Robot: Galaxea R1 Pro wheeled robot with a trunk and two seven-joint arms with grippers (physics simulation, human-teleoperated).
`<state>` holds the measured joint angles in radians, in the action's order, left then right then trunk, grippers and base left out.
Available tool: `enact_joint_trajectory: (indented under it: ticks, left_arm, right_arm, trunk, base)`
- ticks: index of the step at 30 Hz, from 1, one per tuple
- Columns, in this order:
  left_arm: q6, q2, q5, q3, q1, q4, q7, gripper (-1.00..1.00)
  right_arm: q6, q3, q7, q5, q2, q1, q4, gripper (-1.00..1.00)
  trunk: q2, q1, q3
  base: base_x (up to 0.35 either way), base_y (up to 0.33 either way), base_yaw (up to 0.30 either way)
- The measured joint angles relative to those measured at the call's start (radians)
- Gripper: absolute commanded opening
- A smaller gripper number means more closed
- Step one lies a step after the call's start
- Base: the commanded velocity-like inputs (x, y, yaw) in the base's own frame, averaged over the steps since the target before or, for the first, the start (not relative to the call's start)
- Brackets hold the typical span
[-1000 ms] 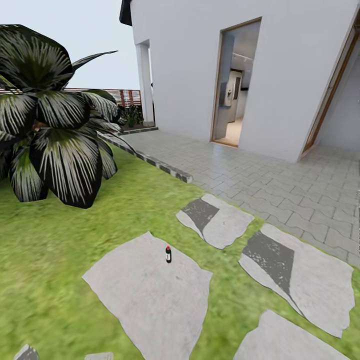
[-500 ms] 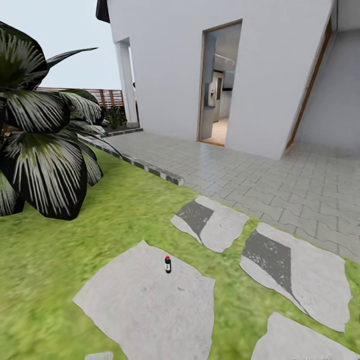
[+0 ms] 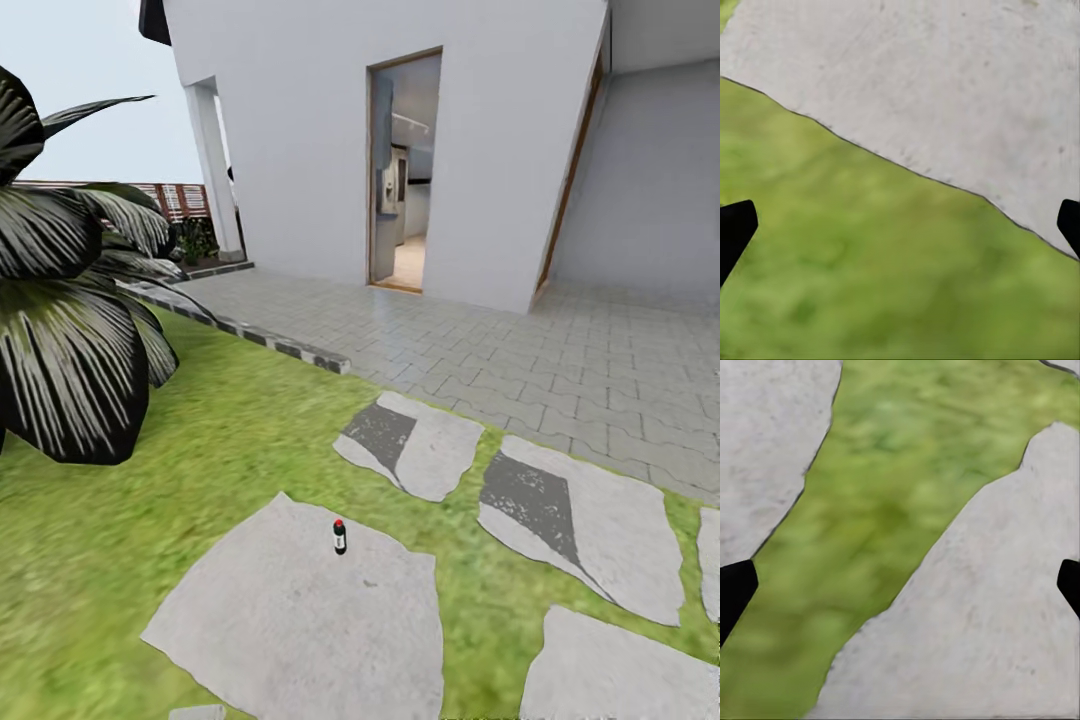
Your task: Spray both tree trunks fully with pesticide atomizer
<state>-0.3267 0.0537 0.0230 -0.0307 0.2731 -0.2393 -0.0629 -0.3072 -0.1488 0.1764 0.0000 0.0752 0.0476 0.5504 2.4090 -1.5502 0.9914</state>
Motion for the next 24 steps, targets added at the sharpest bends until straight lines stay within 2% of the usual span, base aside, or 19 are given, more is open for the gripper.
enact_joint_trajectory:
  ticks: [24]
  left_arm:
    - [0.0,0.0,0.0,0.0,0.0,0.0,0.0,1.0]
  right_arm:
    - [-0.001,0.0,0.0,0.0,0.0,0.0,0.0,1.0]
  trunk:
    - [0.0,0.0,-0.022]
  base:
    - [0.0,0.307,-0.217]
